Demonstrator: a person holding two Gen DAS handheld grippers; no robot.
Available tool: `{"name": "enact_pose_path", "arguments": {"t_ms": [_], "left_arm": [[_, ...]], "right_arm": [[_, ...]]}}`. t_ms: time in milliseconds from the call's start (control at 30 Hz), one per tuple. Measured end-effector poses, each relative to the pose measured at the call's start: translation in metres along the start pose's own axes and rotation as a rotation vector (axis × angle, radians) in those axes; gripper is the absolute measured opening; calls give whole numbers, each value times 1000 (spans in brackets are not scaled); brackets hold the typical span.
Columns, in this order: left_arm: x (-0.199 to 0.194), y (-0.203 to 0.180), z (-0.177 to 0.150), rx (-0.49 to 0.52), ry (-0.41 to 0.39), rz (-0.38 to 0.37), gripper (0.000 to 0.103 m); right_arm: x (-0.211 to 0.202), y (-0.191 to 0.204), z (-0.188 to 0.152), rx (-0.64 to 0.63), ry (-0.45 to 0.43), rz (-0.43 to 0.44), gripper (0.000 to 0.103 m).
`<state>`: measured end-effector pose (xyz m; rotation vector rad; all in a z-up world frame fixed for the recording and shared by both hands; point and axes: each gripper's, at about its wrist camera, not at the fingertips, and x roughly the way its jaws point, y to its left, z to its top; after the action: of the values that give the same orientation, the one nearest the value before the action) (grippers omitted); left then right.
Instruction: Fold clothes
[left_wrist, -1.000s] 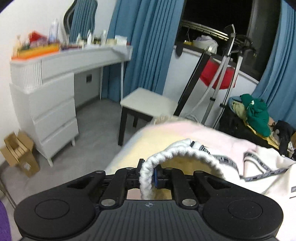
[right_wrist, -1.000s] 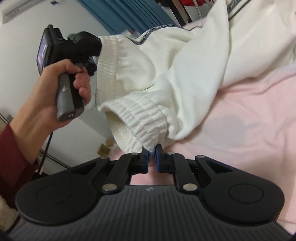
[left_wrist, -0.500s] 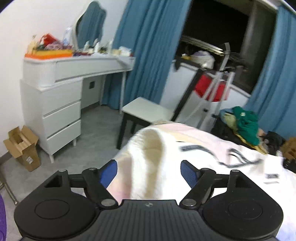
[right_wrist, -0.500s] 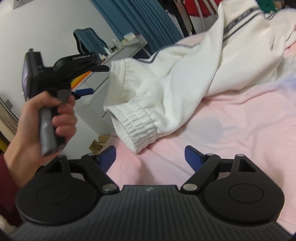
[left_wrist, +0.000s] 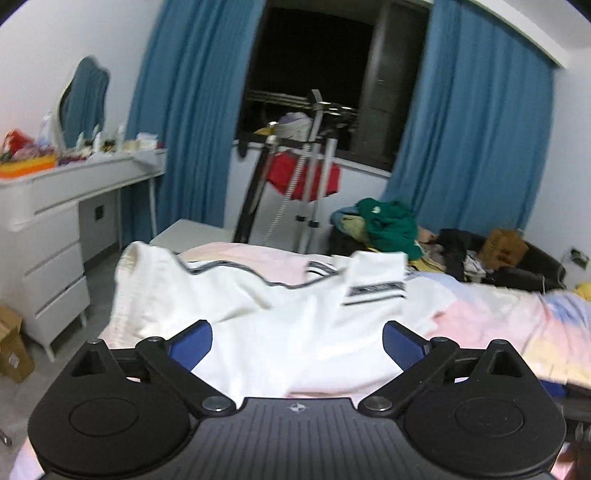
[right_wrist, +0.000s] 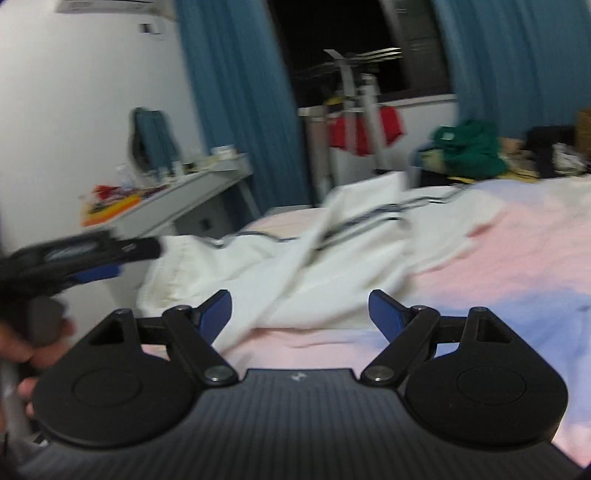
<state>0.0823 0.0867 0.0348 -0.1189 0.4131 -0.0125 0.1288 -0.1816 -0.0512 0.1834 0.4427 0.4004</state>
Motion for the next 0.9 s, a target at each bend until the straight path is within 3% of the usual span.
{"name": "enact_pose_path", "arguments": {"t_ms": [167, 333, 467, 667, 900], "left_arm": [[11, -29, -47, 107, 34, -20, 102], [22, -26, -79, 127, 109, -8, 102], [23, -24, -80, 128, 80, 3, 102], [32, -20, -75, 135, 96, 9, 102], [69, -22, -60, 178, 105, 43, 102]], "right_arm": [[-6, -39, -7, -49, -19, -58, 83], [-11, -63, -21, -16, -36, -66, 83], [-13, -73, -26, 67, -28, -66, 83], [-10, -71, -28, 24, -38, -81, 83], [-12, -82, -28, 108, -20, -74, 83]]}}
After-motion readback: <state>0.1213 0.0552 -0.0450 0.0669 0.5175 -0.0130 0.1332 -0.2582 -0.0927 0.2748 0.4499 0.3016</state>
